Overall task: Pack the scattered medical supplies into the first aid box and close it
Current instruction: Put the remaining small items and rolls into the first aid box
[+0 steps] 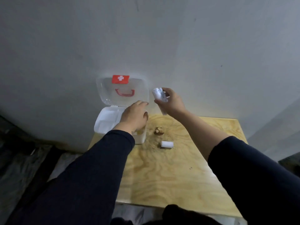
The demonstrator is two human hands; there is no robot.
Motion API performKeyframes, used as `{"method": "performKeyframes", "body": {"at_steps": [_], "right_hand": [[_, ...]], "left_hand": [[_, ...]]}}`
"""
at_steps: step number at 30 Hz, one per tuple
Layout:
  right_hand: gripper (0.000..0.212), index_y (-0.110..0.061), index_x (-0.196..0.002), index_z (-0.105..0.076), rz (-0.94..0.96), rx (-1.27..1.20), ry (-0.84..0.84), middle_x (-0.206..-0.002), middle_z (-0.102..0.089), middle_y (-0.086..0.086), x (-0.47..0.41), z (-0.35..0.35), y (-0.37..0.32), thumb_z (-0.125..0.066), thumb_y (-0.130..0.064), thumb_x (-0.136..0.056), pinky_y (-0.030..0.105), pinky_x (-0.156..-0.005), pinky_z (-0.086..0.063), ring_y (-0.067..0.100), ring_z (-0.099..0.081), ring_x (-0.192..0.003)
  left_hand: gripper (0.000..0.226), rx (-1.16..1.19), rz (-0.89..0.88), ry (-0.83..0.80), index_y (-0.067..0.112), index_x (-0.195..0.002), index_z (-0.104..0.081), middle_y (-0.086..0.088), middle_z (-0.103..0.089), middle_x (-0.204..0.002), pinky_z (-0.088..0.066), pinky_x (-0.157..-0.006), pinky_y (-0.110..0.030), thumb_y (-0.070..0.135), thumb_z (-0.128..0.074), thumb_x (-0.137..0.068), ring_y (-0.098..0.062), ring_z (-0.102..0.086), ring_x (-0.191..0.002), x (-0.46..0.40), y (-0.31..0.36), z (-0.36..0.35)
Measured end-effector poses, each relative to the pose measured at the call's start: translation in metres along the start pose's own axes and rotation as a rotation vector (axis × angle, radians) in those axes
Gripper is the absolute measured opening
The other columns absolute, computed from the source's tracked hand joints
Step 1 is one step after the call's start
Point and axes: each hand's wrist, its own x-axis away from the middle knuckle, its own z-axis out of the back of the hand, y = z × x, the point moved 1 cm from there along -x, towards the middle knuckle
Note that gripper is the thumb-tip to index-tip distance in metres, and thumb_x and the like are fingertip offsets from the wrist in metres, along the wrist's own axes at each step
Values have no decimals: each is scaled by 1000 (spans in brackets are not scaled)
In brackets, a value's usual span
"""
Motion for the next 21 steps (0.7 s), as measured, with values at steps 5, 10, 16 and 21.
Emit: {"method": "performKeyframes", "body": {"at_steps": [5, 10, 16, 21], "right_hand": [[63, -22, -141, -38, 35, -170, -63, -131, -55, 12, 10, -64, -51, -68, -26, -86, 48, -96, -51, 27, -57, -114], [62, -24, -146, -26, 50, -175, -135, -147, -42, 7, 28, -120, -58, -57, -18, -93, 37, -109, -39, 24, -44, -133], [52, -20, -141, -33, -33, -11, -183, -146, -40, 7, 49, -158, -34, -52, -9, -94, 25, -97, -35, 24, -45, -130], [51, -16, -138, -36, -84, 186, -219, -142, -43, 16, 50, -168, -28, -52, -5, -91, 37, -98, -44, 32, -52, -121]], "left_hand": [[60, -43, 158, -111, 16, -149, -32, -3, -34, -154, -32, -112, -38, 38, -50, -96, -26, -37, -138, 26, -71, 6], [81, -132, 223, -286, 14, -154, -13, -3, -13, -161, -26, -115, -41, 59, -42, -93, -27, -19, -147, 44, -124, -2], [91, -141, 196, -326, 9, -154, -9, -6, -6, -163, -17, -119, -38, 67, -37, -90, -26, -8, -150, 47, -140, -12], [90, -175, 138, -324, 4, -154, -3, -10, 0, -163, -3, -121, -33, 64, -31, -92, -22, -1, -151, 50, -140, -13]]}}
